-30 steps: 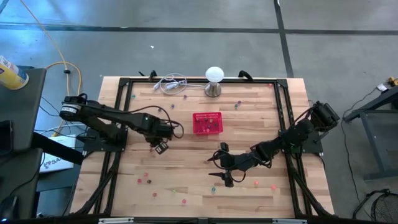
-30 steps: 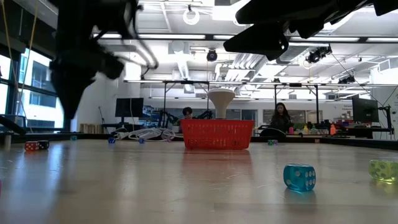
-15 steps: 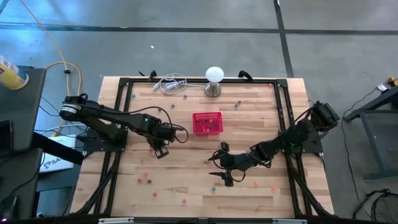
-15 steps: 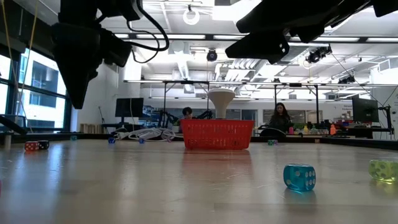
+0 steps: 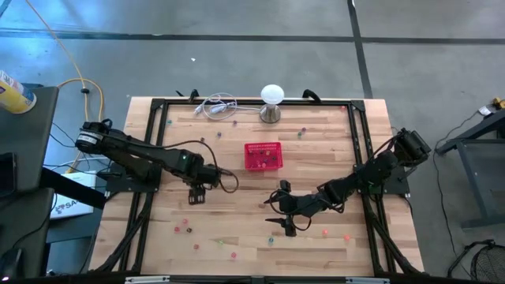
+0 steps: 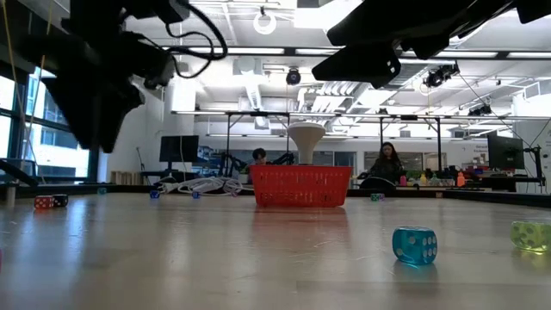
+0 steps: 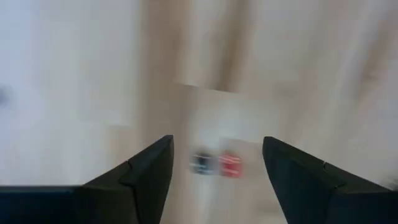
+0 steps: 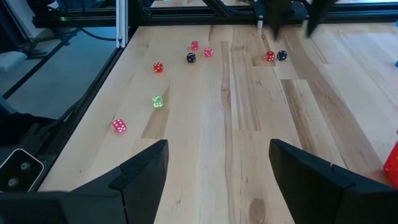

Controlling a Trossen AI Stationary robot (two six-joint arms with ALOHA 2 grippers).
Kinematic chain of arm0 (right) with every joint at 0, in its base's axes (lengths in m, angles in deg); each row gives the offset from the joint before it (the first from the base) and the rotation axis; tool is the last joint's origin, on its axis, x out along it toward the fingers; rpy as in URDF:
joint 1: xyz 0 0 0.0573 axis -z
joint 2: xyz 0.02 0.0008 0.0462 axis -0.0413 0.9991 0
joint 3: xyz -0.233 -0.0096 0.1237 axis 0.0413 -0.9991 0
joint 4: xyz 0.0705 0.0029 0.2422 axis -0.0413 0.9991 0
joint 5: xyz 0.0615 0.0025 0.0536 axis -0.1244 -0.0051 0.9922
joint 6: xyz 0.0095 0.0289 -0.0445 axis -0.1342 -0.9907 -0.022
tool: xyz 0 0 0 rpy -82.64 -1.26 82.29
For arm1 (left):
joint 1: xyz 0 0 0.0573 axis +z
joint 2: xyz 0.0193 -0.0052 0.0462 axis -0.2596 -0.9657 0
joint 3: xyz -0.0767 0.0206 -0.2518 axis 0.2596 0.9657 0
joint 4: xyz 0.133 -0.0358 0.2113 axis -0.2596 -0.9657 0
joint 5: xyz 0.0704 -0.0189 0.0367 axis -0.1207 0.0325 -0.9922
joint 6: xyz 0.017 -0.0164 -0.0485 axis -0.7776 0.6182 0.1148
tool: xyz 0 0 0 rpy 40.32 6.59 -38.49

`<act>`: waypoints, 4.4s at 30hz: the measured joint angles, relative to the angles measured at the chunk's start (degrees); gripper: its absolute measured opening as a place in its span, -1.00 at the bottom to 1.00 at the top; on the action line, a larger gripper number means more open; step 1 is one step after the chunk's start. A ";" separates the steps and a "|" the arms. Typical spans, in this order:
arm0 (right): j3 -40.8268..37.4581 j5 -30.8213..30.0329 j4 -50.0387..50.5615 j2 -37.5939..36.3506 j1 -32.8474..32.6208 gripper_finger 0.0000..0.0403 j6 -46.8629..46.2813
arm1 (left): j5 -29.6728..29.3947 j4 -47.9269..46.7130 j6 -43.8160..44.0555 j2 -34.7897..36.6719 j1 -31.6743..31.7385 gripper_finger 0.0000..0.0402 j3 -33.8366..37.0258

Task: Pick & Place Dice
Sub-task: Put the top black dice into the bin

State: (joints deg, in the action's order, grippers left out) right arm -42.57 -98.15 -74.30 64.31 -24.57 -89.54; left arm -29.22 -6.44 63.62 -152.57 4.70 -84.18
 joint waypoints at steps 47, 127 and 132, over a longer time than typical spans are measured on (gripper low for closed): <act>0.00 -0.24 0.22 0.00 0.00 0.34 0.00 | -2.42 4.97 -2.81 0.00 -1.46 0.20 11.57; 0.00 -1.25 0.71 0.02 0.00 0.34 -0.02 | 5.46 10.51 -3.49 -0.39 5.20 -0.80 15.64; 0.01 -1.27 0.76 0.02 0.00 0.34 -0.02 | 8.24 11.70 -4.51 -0.39 5.19 -0.72 15.64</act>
State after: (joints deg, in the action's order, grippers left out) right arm -42.56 -99.42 -73.53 64.33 -24.57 -89.56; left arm -20.98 5.25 59.11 -152.96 9.88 -68.55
